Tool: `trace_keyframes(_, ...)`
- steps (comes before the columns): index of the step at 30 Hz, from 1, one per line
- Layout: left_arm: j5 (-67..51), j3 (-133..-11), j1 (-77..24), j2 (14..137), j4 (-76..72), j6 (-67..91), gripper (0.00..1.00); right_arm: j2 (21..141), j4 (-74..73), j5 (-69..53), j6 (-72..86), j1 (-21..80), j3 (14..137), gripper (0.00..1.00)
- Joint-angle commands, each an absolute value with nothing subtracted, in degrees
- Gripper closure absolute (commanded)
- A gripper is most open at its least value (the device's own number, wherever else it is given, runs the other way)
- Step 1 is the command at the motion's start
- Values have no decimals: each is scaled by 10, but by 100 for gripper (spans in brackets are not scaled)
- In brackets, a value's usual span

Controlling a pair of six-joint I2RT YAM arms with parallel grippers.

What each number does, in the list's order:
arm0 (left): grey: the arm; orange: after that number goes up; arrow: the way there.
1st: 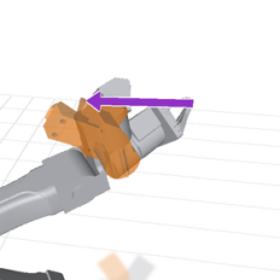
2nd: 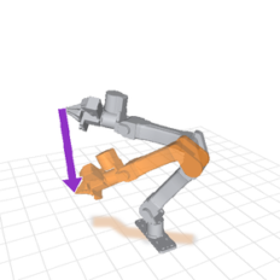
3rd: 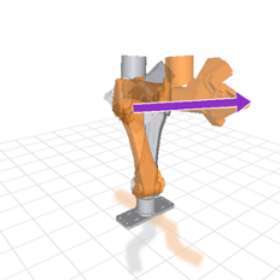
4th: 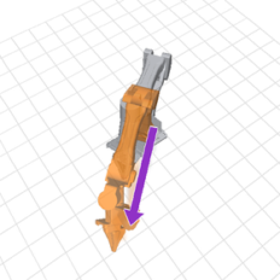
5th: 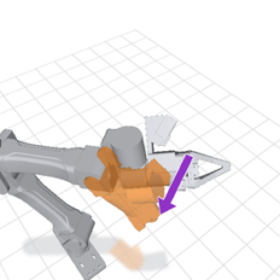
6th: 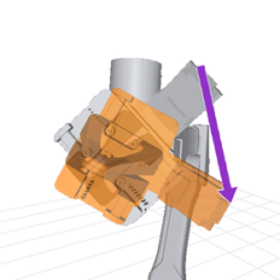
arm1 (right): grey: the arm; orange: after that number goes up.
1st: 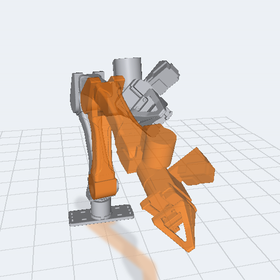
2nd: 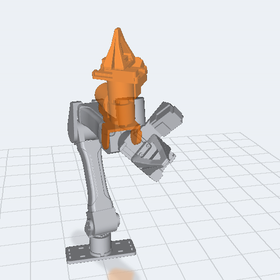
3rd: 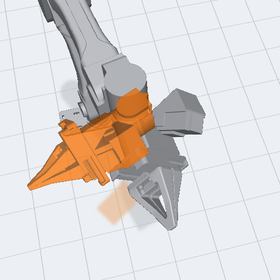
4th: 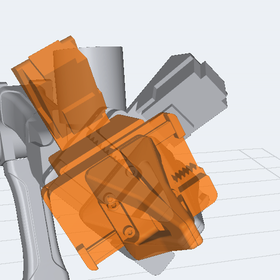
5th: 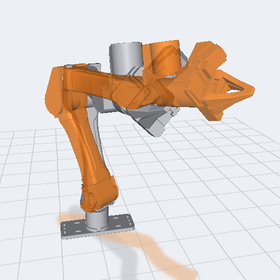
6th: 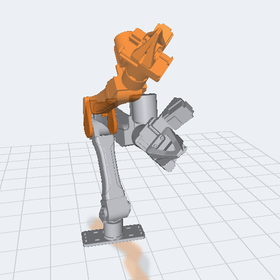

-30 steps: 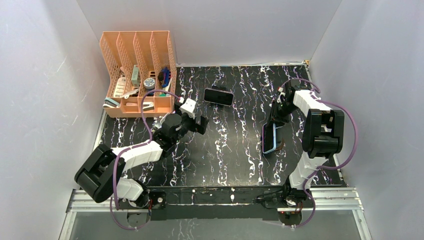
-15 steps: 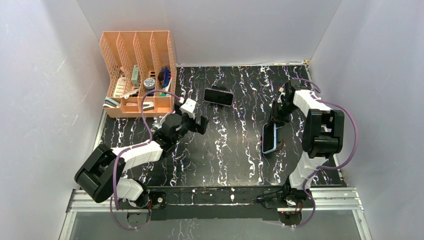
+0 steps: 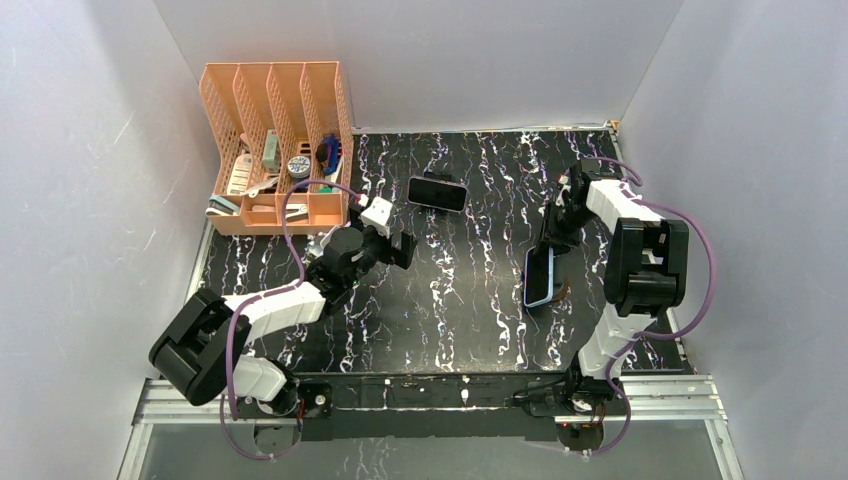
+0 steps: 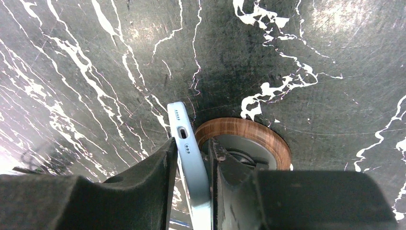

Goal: Place the phone on the phone stand

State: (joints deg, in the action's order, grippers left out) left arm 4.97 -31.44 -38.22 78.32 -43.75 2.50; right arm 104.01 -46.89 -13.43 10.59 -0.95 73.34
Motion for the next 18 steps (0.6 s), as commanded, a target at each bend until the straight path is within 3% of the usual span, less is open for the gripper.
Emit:
trace_keyframes(1, 56, -308, -385, 766, -456, 15, 2, 1041, -484, -108, 109, -10, 751, 64)
trace_keyframes(18, 56, -306, -385, 766, -455, 16, 2, 1042, -487, -84, 115, -9, 753, 62)
